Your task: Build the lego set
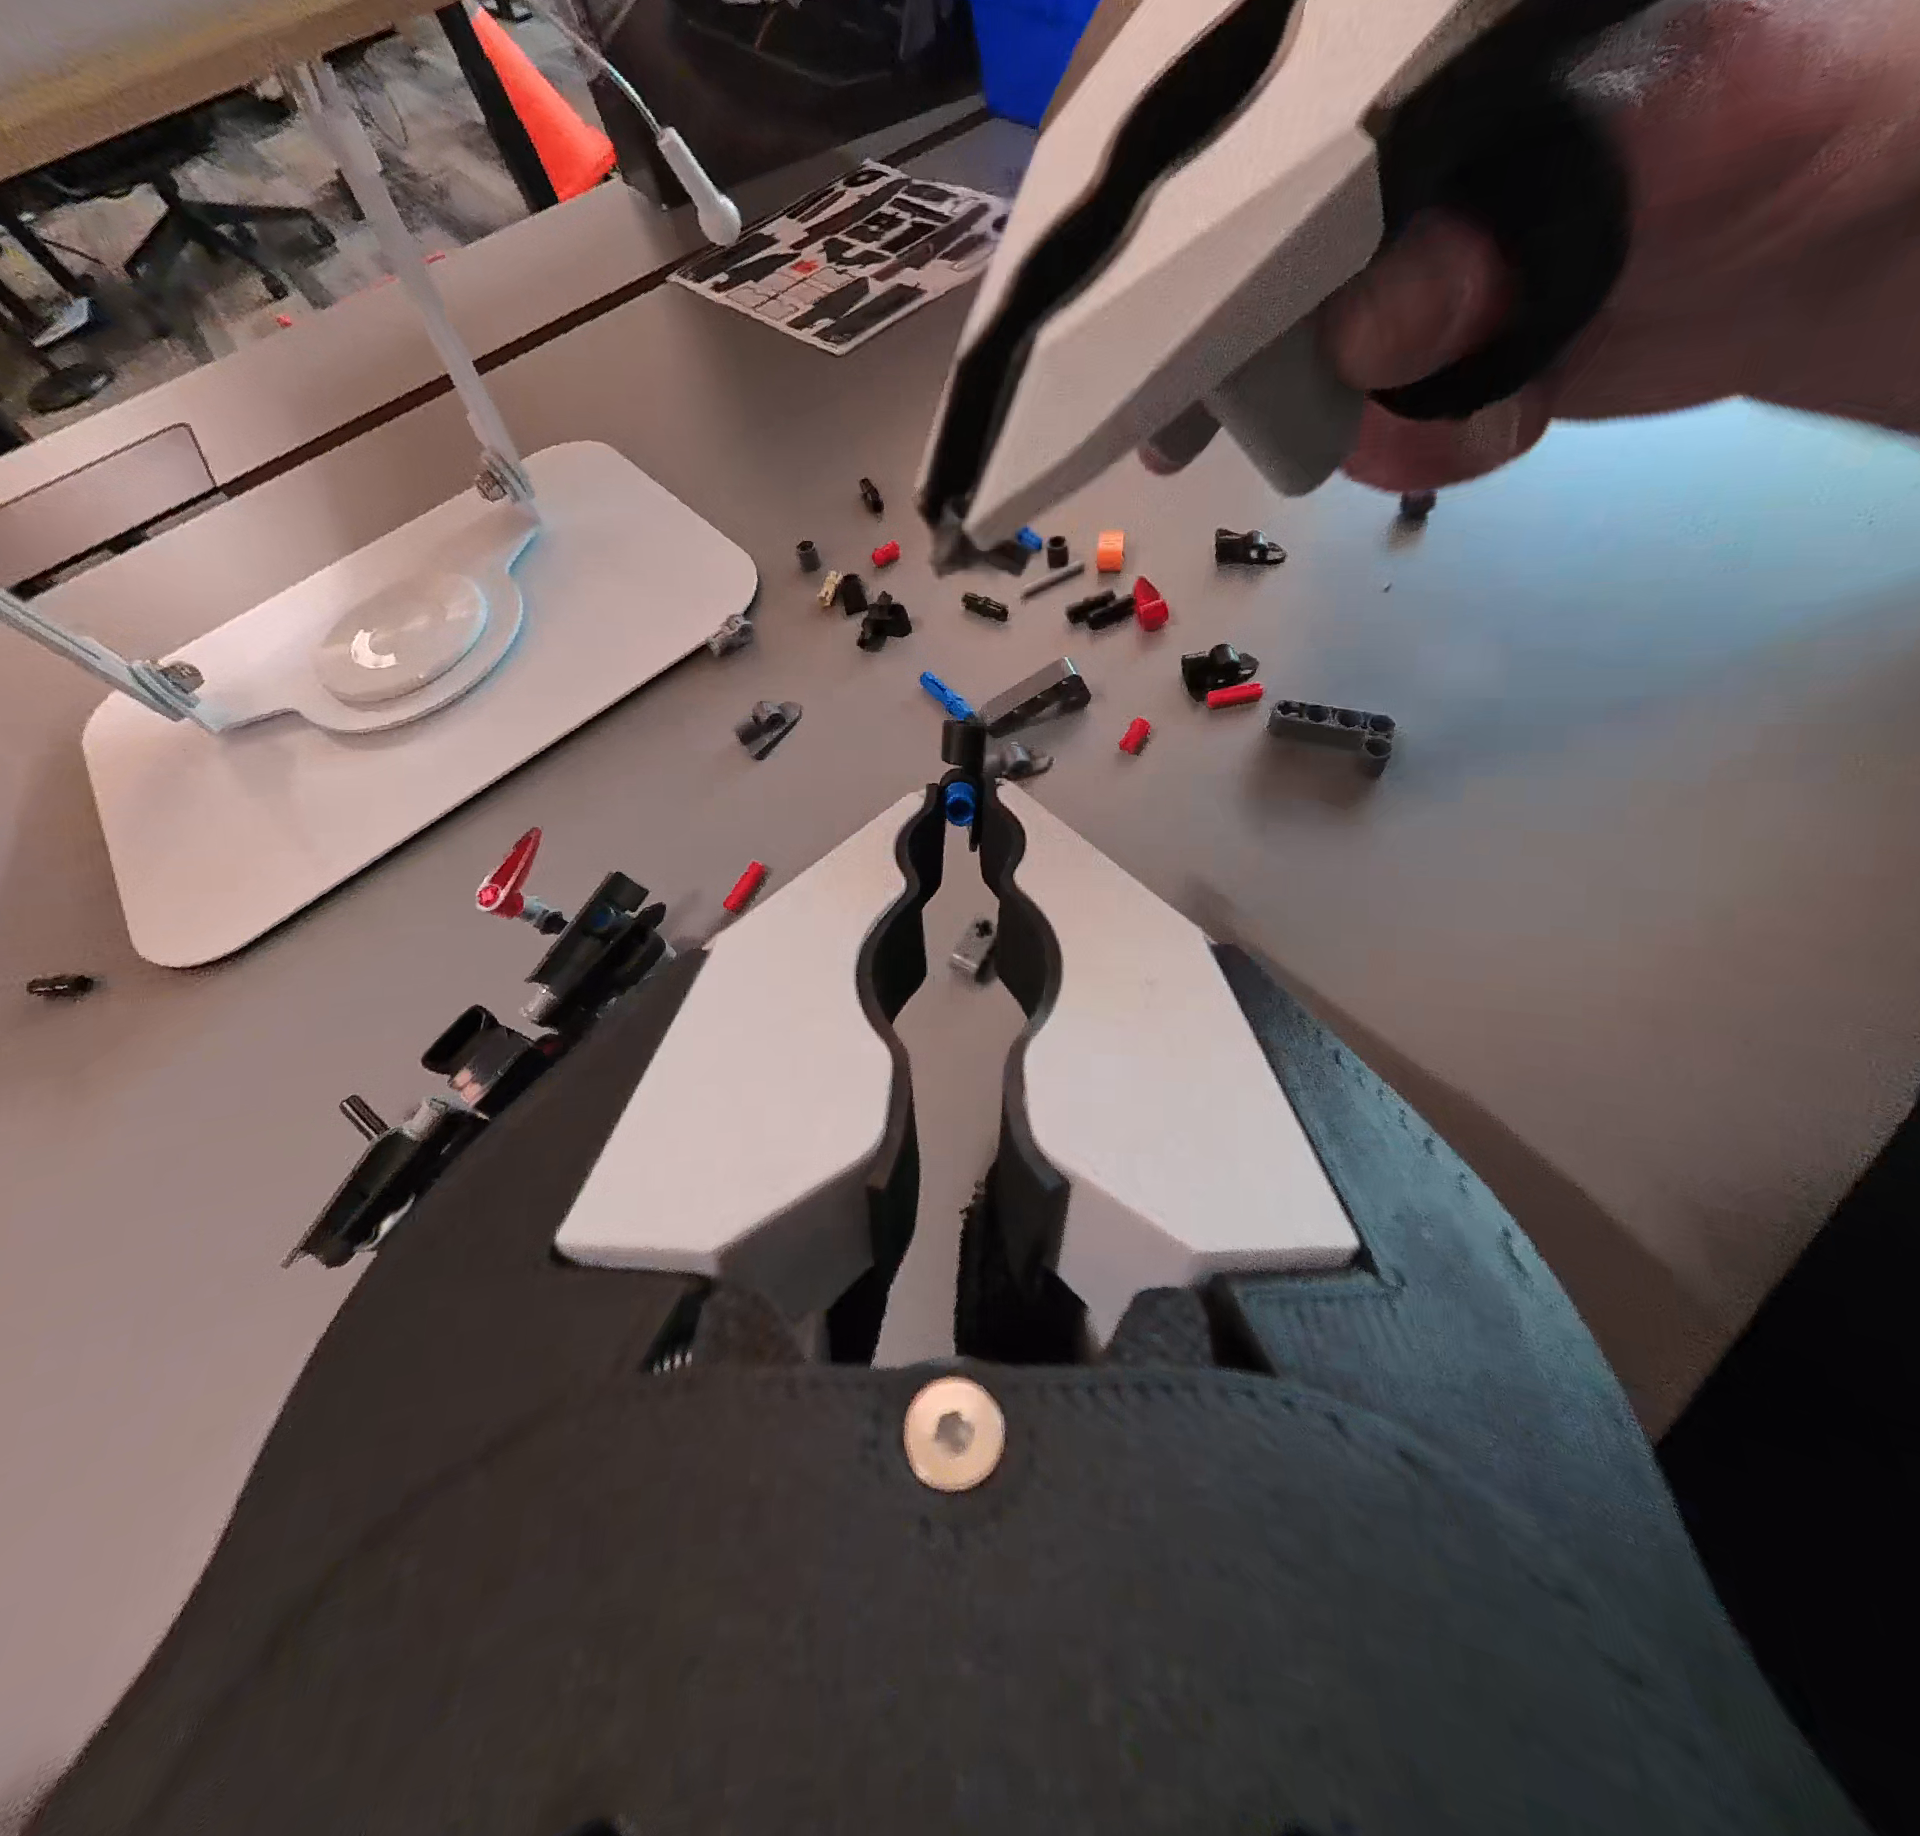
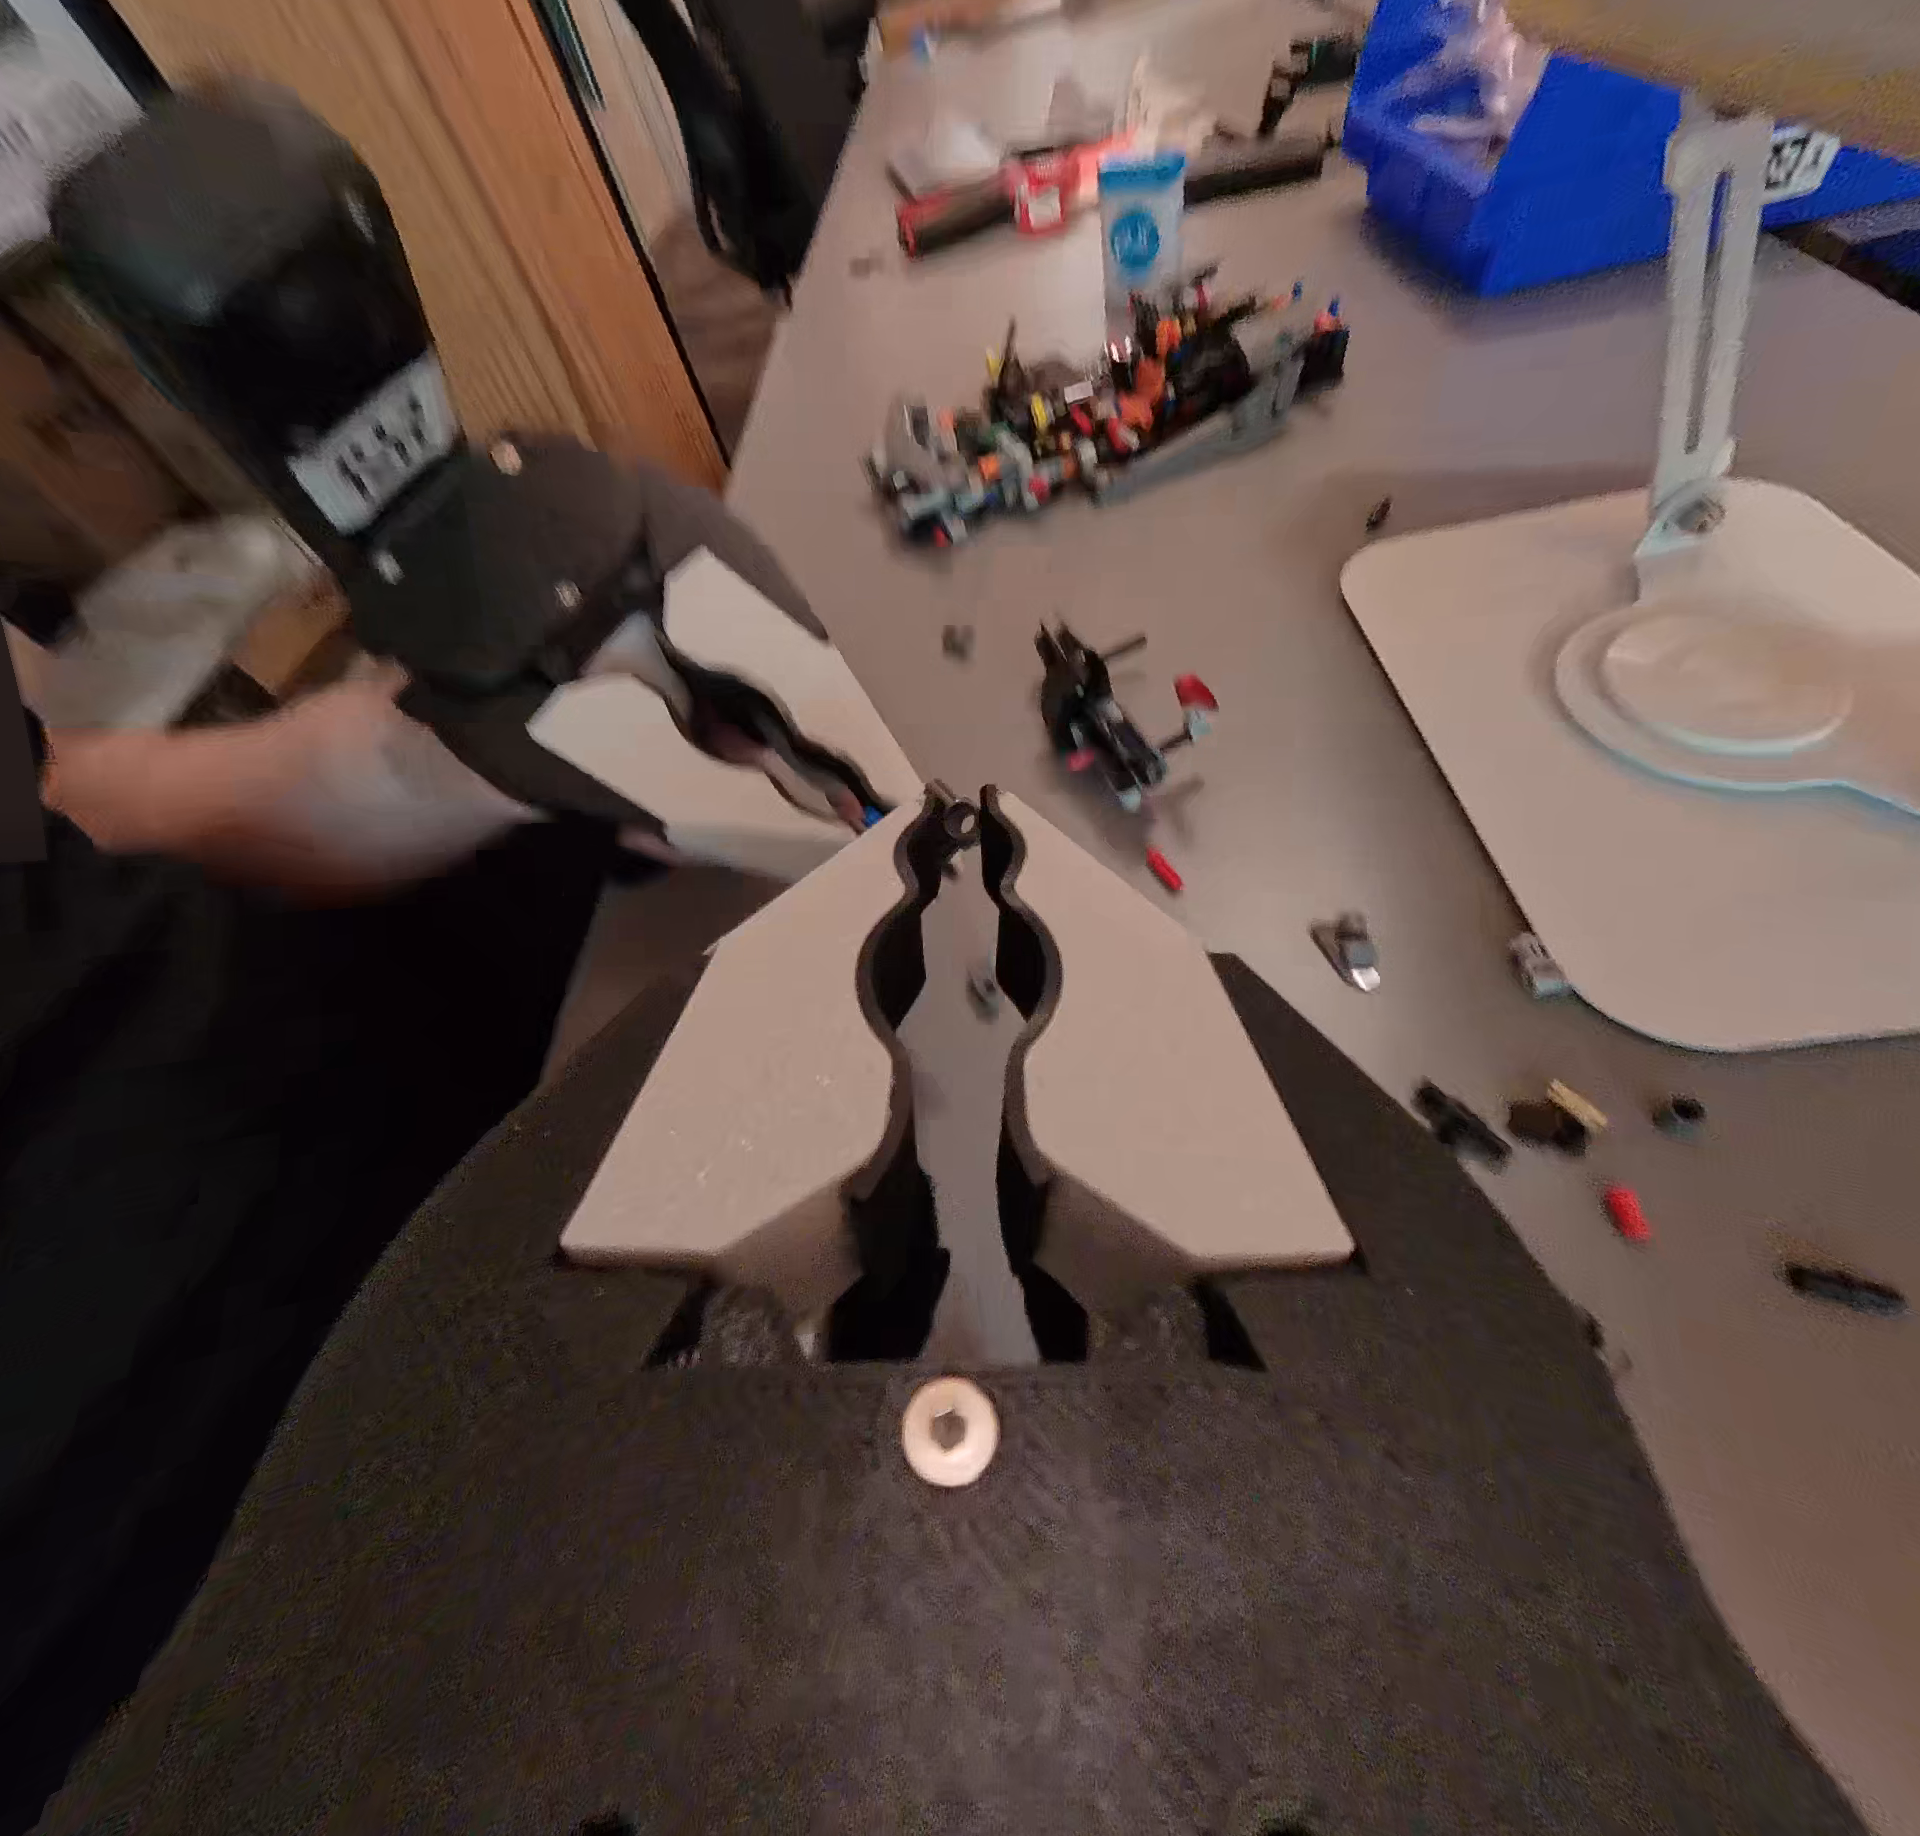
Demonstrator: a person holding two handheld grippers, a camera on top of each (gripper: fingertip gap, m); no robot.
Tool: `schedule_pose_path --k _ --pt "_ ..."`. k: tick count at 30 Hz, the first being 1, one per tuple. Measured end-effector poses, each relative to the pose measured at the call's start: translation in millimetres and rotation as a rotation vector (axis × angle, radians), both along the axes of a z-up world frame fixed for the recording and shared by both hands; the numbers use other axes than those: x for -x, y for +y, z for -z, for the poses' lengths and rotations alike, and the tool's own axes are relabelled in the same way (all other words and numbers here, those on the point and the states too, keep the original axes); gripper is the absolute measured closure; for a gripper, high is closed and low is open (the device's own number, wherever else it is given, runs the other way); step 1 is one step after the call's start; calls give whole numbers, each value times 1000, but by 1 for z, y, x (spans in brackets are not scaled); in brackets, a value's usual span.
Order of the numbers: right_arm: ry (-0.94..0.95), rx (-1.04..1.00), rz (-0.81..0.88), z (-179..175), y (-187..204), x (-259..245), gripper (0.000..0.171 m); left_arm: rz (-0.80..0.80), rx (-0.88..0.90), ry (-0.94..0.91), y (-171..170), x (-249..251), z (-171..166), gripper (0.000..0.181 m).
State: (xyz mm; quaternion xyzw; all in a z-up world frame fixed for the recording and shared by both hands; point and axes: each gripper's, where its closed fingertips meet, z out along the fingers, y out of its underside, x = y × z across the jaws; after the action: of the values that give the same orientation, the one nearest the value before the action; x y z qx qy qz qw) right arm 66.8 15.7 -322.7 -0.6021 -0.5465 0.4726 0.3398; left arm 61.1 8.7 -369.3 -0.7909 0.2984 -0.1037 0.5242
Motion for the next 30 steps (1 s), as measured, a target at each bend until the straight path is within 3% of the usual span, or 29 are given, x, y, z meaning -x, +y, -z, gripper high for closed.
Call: schedule_pose_path --k 8,17,22,30 --pt "168 138 43 -14 2 24 168 -5 -14 -291 9 -3 -27 177" --pt "236 91 84 -21 6 23 168 0 -25 -371 10 0 -35 177" --pt "222 41 107 -20 8 24 168 -34 -45 -329 14 1 -35 177" --pt "227 -106 218 -38 24 35 168 -157 -165 -112 34 18 -51 177"
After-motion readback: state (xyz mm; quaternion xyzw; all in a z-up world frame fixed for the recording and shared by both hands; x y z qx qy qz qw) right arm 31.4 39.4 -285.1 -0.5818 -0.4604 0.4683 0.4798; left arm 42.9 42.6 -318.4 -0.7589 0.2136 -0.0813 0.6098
